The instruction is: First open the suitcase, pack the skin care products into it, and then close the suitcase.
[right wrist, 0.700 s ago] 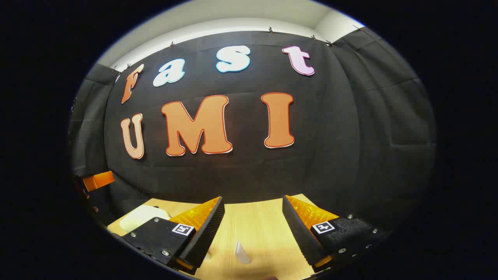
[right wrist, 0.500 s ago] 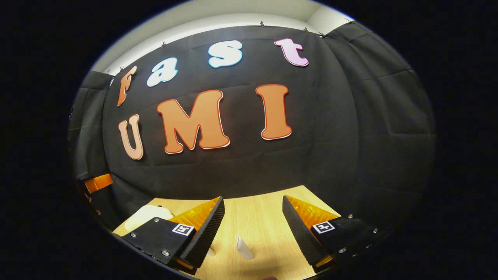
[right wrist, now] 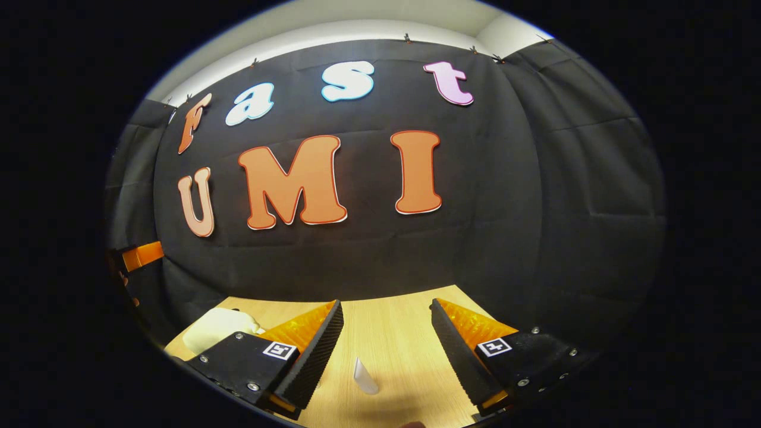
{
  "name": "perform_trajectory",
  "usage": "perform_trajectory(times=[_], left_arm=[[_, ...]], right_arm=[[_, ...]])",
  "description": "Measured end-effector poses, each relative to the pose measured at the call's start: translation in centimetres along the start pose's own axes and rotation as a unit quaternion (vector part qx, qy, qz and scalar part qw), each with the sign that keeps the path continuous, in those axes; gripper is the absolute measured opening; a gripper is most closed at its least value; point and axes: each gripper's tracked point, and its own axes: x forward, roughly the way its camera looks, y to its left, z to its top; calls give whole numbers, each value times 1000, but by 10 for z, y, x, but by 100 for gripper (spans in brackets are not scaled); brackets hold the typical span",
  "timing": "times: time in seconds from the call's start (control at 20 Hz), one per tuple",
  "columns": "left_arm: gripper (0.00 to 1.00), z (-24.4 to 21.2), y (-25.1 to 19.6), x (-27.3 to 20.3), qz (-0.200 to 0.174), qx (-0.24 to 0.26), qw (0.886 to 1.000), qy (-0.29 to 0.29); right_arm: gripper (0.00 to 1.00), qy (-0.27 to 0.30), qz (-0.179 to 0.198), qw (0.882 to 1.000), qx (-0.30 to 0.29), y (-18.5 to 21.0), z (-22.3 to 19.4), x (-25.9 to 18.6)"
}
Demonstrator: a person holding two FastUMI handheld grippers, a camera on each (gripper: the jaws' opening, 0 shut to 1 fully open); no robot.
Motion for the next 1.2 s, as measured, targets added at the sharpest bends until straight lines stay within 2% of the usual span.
perform_trajectory(times=[0.15, 0.3, 0.45, 0.55, 0.7, 0.8, 0.9, 1.0, 1.2], left_arm=[[98, -13, 0, 2, 3, 9, 1000, 7], [98, -28, 14, 4, 30, 30, 999, 8], [95, -50, 15, 11, 44, 71, 996, 22], [98, -66, 14, 12, 53, 132, 989, 28], [100, -82, 6, 13, 56, 258, 964, 17], [99, -100, -14, 14, 31, 338, 941, 14], [99, -133, -36, 10, -10, 410, 912, 26], [99, -168, -46, 5, -40, 454, 889, 39], [98, -227, -52, 19, -70, 505, 856, 86]], right_arm=[[95, -9, -4, 1000, -16, -3, 0, 1], [95, -8, 1, 999, -33, -3, 2, 5], [95, 2, -2, 999, -33, -5, -4, 15], [95, 9, -2, 1000, -27, -3, -10, 22], [95, 21, -10, 999, -29, -6, -23, 31], [95, 34, -16, 999, -21, -10, -34, 33], [95, 44, -27, 999, -18, -19, -44, 30], [95, 58, -44, 997, -23, -33, -54, 29], [95, 81, -77, 994, -20, -63, -69, 24]])
